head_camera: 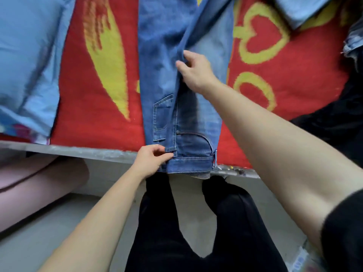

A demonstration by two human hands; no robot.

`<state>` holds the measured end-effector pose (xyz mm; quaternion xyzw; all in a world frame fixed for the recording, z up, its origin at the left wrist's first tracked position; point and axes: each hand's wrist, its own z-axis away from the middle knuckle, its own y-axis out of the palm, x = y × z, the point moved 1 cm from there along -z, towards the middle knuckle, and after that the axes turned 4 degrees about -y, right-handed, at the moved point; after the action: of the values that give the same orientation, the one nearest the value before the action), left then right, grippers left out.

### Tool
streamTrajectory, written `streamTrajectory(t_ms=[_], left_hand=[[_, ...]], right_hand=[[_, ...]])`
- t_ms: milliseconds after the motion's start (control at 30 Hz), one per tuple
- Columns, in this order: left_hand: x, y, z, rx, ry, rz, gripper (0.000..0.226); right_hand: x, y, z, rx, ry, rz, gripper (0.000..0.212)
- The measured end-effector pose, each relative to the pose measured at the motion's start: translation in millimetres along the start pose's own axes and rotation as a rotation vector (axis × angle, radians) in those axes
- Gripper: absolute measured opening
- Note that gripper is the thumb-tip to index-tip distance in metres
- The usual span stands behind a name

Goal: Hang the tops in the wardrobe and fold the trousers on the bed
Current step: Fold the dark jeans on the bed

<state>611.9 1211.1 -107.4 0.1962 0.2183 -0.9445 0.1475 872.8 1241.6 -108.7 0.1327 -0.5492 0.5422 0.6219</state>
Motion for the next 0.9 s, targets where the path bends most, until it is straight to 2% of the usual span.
streamTrajectory(t_ms=[133, 267, 400, 533, 600, 700, 767, 833, 900], left_hand=[[58, -29, -41, -0.051, -0.066, -0.022, 0.02], [93, -39, -72, -0.028, -0.127, 0.029, 0.022], [102, -46, -87, 0.043, -0.141, 0.082, 0.023], [96, -50, -88, 0.144, -0.202, 0.139, 0.032], [92, -52, -87, 0.171, -0.215, 0.106, 0.035], [87, -52, -81, 0.166, -0.229, 0.042, 0.028], [81, -51, -77, 0.142, -0.21, -0.085, 0.022], [68, -51, -75, 0.081, -0.136, -0.295, 0.018], [53, -49, -75, -0.028, -0.096, -0.337, 0.025]], right_hand=[[10, 90, -20, 0.058, -0.041, 0.154, 0.028], [-9, 146, -36, 0.183, 0.023, 0.266, 0.057], [-26, 157, -42, 0.191, -0.009, 0.434, 0.067], [-26, 152, -44, 0.192, 0.025, 0.306, 0.058], [-28, 147, -39, 0.223, -0.005, 0.326, 0.06], [-30, 142, -18, 0.311, -0.072, 0.5, 0.065], [-30, 135, 2, 0.375, -0.093, 0.543, 0.054], [-32, 120, 23, 0.32, -0.159, 0.617, 0.045], [-37, 100, 45, 0.035, -0.214, 0.706, 0.045]])
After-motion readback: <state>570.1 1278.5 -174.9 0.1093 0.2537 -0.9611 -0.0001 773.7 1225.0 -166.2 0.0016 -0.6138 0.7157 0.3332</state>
